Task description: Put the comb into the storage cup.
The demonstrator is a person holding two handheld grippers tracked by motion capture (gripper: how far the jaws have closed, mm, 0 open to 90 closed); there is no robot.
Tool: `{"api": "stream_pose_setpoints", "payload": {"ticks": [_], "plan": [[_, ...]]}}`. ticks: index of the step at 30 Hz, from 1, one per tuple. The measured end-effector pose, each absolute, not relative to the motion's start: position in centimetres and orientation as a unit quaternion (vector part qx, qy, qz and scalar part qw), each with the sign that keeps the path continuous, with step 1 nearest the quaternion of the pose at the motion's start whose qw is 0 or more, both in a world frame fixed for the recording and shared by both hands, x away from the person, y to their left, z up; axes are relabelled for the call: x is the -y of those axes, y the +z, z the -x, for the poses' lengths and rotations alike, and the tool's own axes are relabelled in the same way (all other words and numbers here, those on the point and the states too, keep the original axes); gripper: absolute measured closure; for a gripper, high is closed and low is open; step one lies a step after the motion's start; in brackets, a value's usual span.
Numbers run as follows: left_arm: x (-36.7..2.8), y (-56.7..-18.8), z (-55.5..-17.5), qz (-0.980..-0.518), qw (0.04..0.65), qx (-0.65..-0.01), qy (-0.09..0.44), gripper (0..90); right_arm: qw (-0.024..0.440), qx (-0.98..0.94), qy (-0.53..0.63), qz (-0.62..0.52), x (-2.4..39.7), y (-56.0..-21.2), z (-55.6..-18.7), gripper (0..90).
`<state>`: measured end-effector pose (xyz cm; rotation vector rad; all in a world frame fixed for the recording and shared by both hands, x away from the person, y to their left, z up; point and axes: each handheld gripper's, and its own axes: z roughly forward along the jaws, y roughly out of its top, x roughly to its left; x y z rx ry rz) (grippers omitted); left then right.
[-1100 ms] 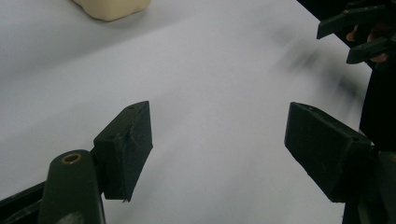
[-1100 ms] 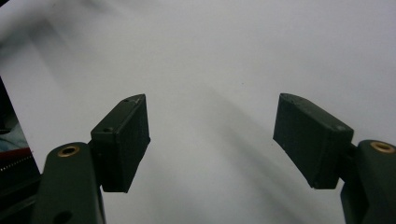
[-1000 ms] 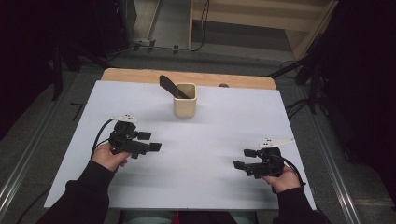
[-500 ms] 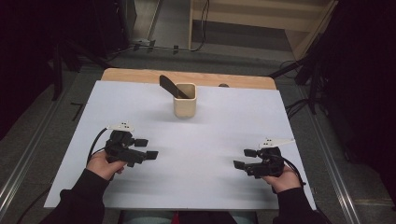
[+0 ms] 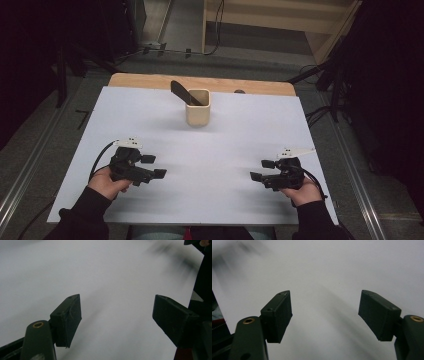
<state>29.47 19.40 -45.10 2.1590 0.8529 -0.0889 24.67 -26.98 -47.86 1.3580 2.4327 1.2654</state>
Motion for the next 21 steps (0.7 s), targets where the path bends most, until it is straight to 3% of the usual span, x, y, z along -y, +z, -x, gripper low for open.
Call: {"api": "stream_pose_setpoints", "payload": {"ticks": [21], "plan": [[-20.9, -45.5, -28.7, -0.854, 0.386, -0.346, -0.031, 23.9, 0.042, -0.795, 0.41, -0.445, 27.1, -47.9, -24.8, 24.9]]}}
